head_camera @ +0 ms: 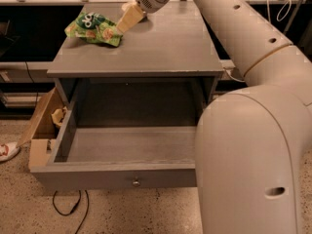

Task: Place green rice chip bag into top drawer

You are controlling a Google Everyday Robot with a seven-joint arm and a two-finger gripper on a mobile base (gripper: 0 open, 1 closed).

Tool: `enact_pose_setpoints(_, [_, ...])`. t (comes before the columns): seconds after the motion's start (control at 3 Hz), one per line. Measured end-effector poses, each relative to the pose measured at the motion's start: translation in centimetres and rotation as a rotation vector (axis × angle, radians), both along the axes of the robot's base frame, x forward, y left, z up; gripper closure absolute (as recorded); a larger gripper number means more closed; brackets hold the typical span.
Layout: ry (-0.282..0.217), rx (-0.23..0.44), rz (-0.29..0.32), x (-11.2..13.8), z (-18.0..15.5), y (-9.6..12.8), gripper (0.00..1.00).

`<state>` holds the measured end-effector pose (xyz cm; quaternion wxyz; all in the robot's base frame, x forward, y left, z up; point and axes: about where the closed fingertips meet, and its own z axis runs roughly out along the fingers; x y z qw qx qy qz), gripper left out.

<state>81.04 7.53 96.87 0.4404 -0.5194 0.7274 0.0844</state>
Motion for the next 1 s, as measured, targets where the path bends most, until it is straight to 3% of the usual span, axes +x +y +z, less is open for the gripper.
enact_pose_setpoints(0.33, [0.000,0.000,0.000,0.0,0.0,0.0,0.00])
enact_pose_setpoints(1.0, [-0.042,-0.041,0.047,3.6,-2.9,4.9,0.00])
